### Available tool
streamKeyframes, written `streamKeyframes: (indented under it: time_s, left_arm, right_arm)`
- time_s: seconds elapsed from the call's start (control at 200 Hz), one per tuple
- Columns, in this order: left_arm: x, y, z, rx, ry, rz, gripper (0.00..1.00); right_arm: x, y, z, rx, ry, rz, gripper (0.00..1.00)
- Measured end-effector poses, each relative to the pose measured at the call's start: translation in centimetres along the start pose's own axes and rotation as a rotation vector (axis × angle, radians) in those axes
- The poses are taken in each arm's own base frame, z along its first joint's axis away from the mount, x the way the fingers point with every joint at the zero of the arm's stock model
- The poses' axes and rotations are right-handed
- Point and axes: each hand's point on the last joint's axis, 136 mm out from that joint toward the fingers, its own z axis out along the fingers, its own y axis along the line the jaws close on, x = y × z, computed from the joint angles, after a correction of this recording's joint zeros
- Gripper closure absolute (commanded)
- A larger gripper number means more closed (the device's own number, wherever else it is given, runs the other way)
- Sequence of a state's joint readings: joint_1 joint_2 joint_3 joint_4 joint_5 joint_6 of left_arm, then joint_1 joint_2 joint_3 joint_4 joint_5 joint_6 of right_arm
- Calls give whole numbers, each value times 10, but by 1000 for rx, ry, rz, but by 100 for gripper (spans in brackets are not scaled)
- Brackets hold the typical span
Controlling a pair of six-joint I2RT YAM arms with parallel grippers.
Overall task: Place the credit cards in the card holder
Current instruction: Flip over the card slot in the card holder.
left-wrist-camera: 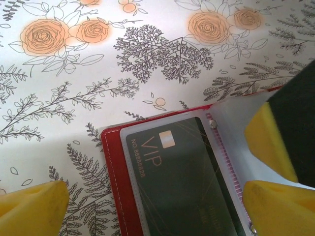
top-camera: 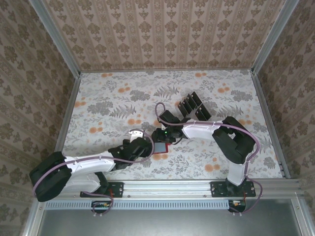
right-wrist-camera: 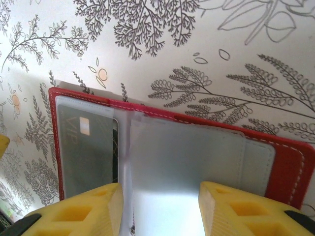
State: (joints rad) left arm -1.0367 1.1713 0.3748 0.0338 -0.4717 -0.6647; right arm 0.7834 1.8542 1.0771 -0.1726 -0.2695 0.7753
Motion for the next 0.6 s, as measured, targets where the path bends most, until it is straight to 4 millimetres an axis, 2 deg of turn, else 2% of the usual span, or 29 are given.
streamKeyframes:
  time_s: [0.255, 0.6]
  left_arm:
    - [-4, -4, 0, 16, -15, 5, 0]
    - [4, -7, 8, 16, 8, 28, 0]
  right_arm:
    - [-4, 11, 7, -21, 2, 0, 53]
    - [-4, 16, 9, -33, 12, -1, 53]
